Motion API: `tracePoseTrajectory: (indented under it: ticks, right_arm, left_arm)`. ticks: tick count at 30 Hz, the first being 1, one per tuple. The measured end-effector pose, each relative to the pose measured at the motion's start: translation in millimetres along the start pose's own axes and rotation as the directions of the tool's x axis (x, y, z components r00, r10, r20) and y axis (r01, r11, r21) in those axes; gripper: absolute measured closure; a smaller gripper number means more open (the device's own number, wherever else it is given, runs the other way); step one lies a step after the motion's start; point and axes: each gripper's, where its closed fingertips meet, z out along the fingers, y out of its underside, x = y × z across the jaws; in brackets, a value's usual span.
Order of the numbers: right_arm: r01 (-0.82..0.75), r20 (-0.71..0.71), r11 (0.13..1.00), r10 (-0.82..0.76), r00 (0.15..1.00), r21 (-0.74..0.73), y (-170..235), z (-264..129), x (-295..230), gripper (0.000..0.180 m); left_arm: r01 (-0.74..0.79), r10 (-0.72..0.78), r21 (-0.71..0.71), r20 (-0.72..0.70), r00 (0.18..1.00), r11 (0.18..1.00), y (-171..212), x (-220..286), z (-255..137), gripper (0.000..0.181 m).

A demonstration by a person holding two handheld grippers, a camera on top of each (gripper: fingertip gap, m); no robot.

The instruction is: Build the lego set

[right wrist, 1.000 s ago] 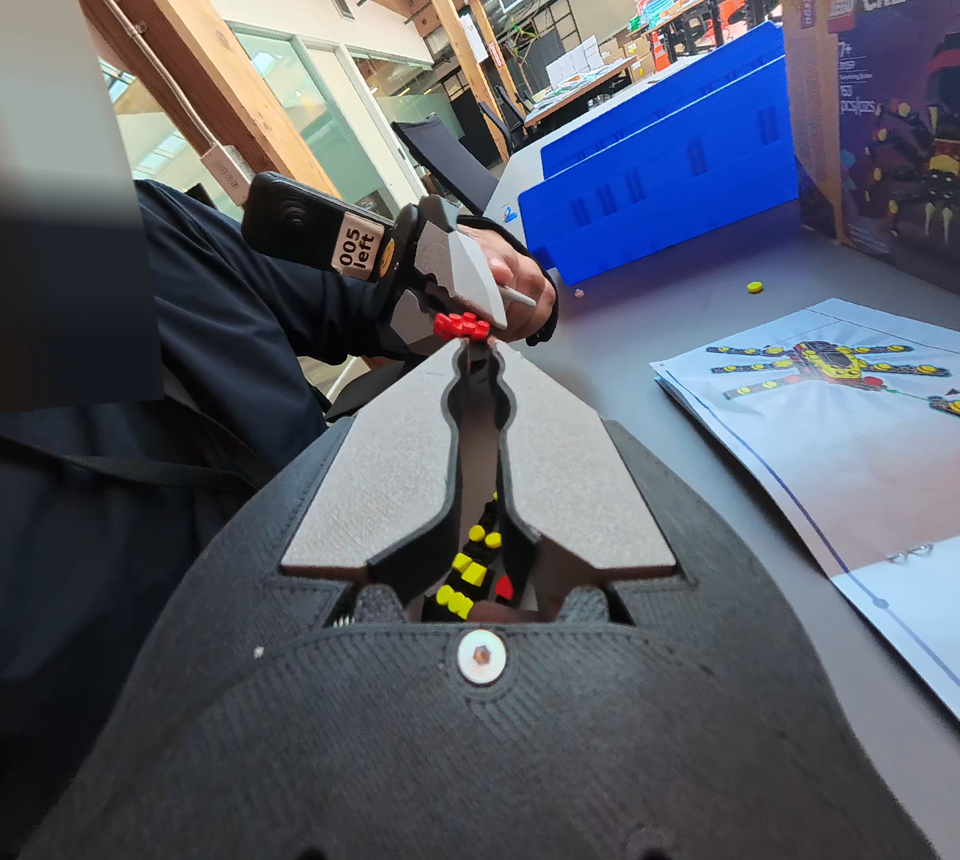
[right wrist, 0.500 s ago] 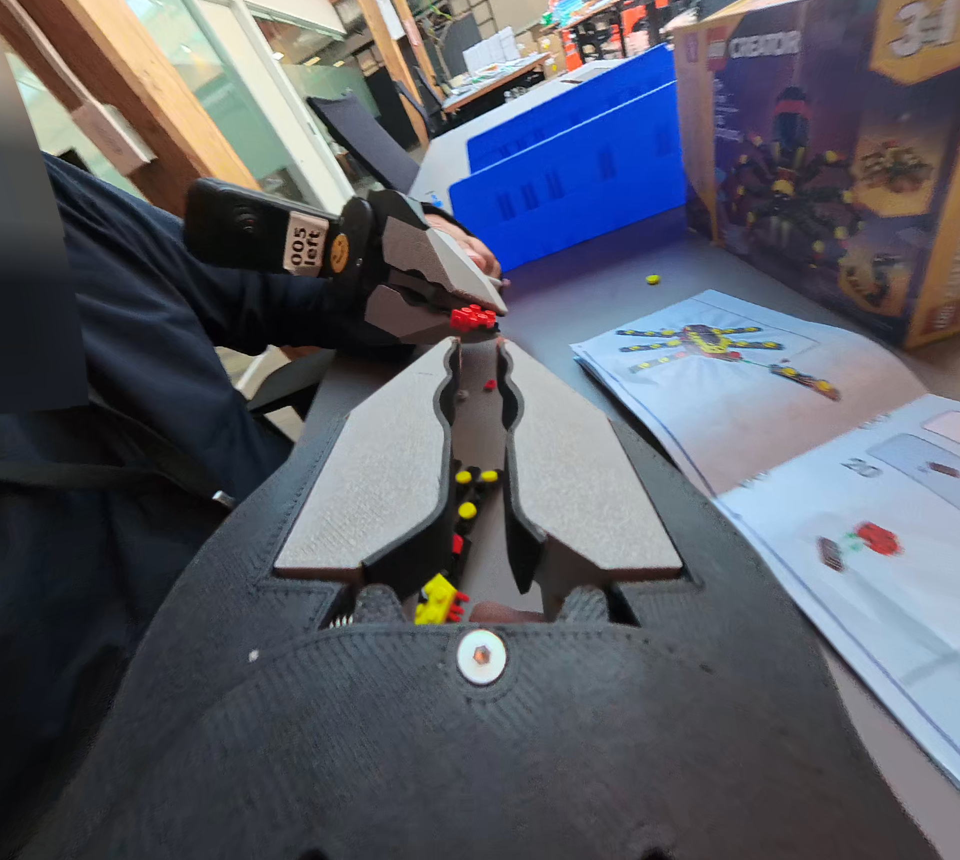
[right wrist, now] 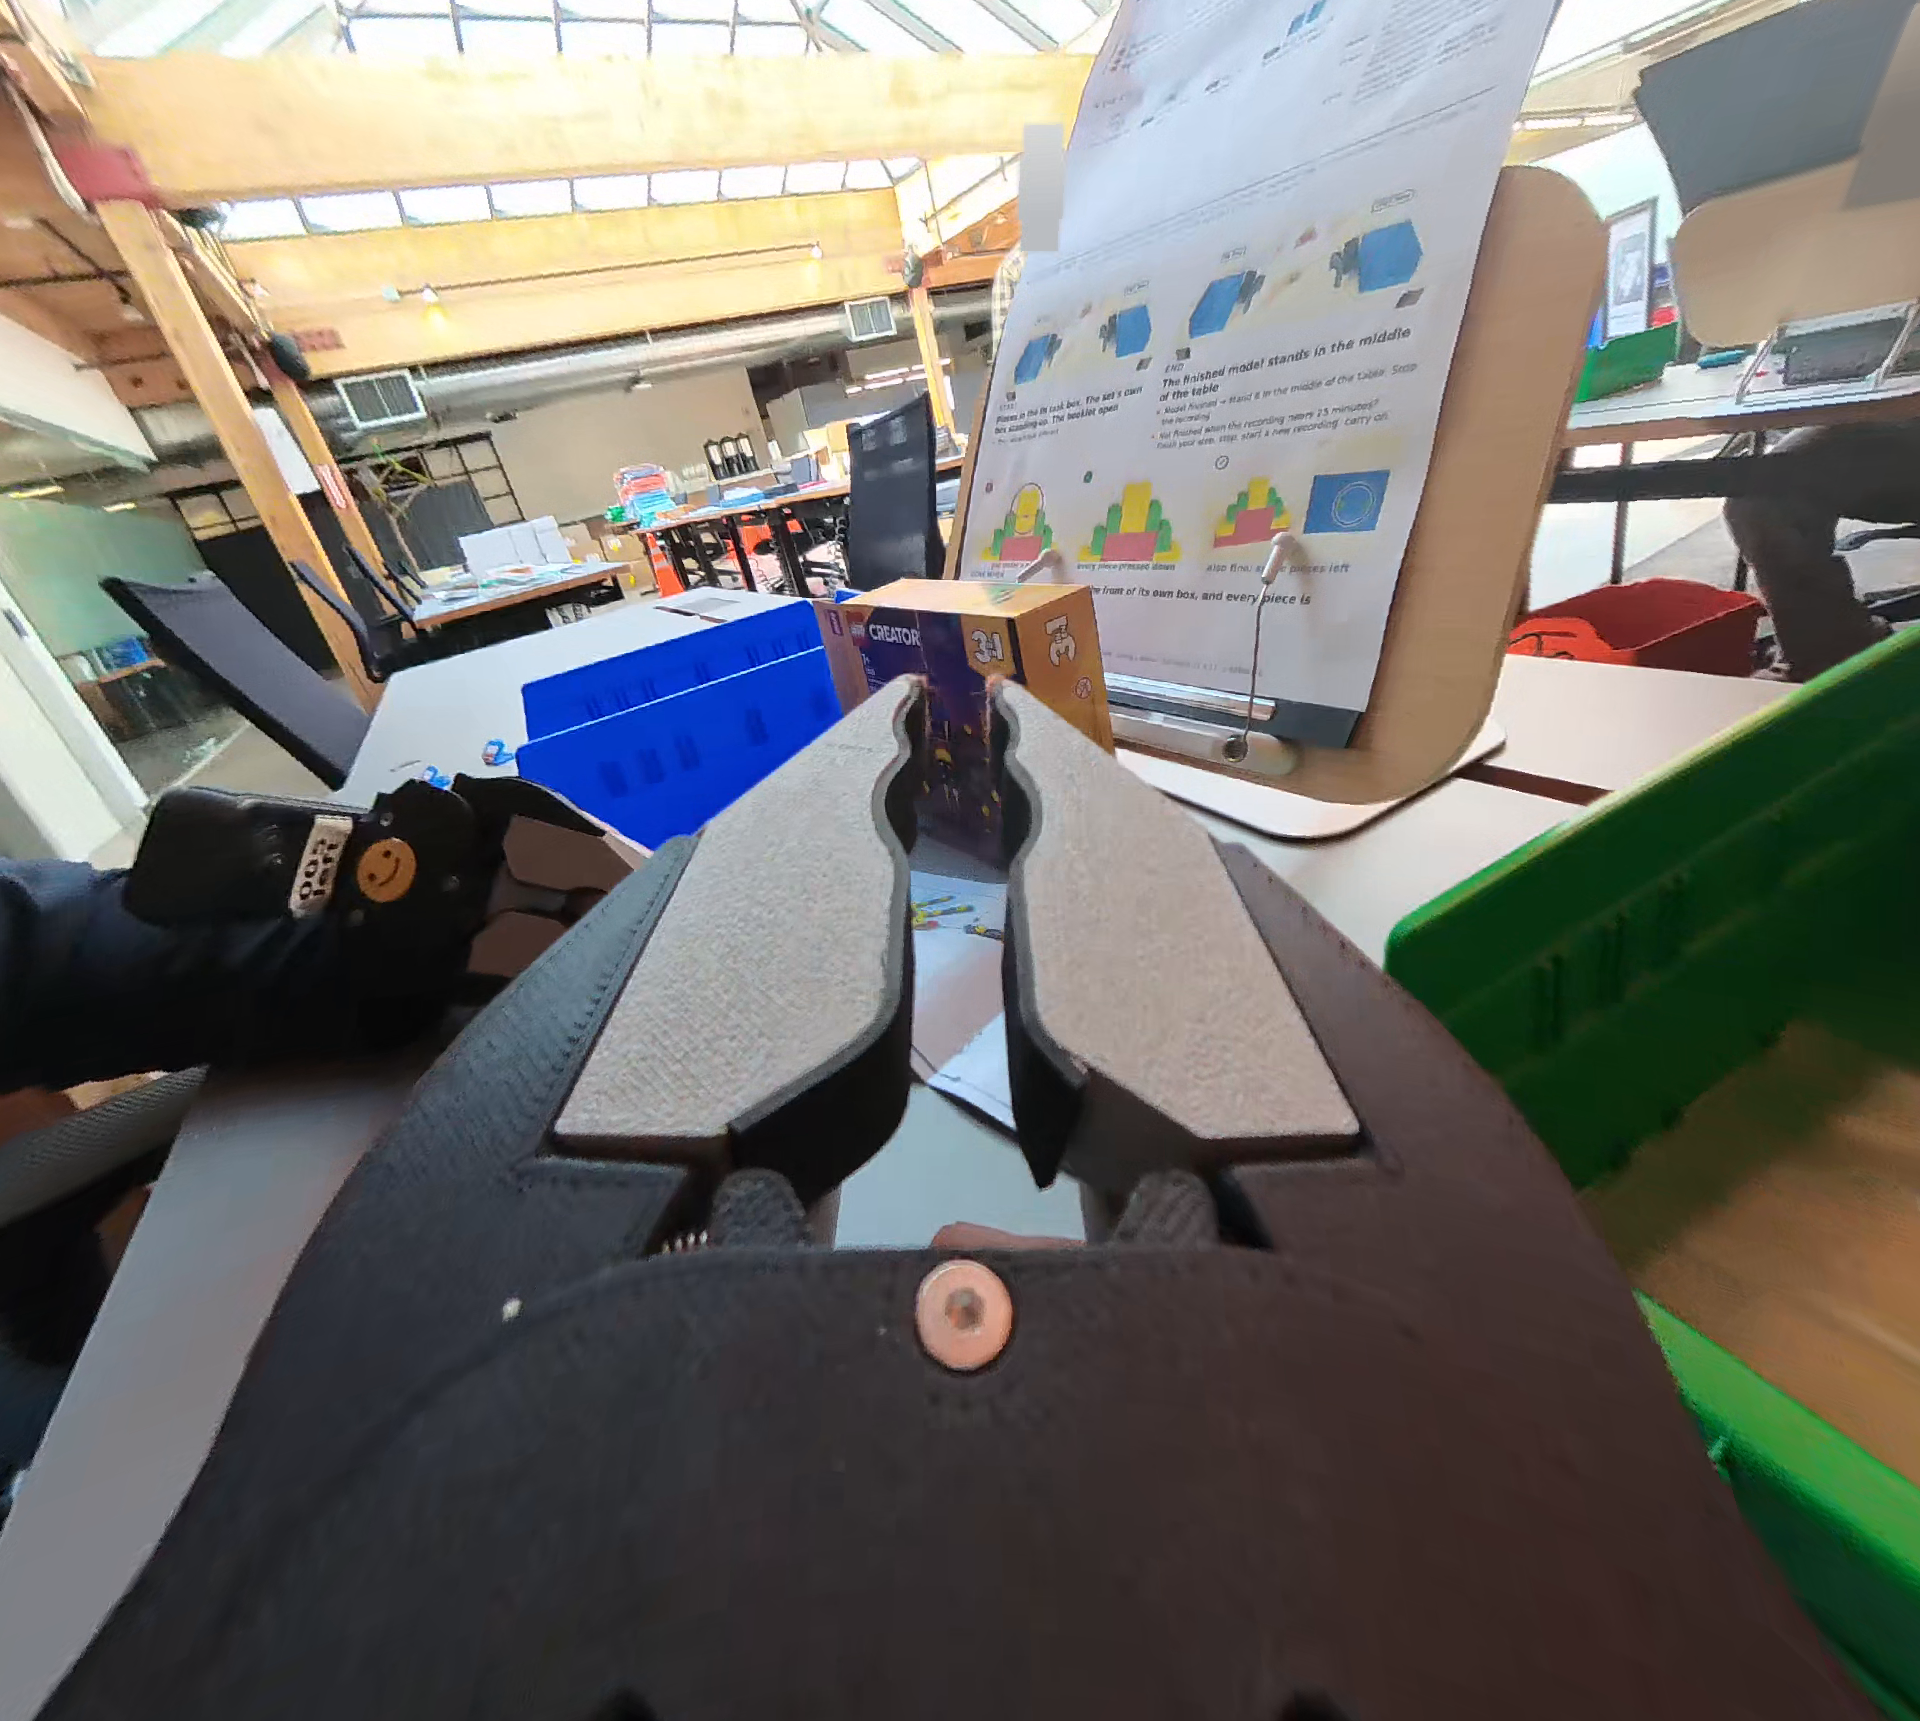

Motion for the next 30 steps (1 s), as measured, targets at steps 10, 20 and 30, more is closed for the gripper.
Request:
tracePoseTrajectory:
  ticks: [10, 20, 30]
  right_arm:
    - [0.083, 0.009, 0.992, -0.082, 0.997, -0.095, 15, 10, -10, 0.172]
    - [0.074, 0.011, 0.993, -0.073, 0.997, -0.088, 14, 9, -9, 0.172]
    - [0.079, 0.021, 0.991, -0.078, 0.997, -0.105, 18, 11, -11, 0.172]
  left_arm:
    - [0.026, -0.026, -0.012, -0.008, 1.0, 1.0, 4, 2, 3, 0.178]
    - [0.031, -0.031, -0.019, -0.011, 0.999, 0.999, 5, 3, 4, 0.177]
    - [0.035, -0.035, -0.018, -0.009, 0.999, 0.999, 5, 3, 4, 0.178]
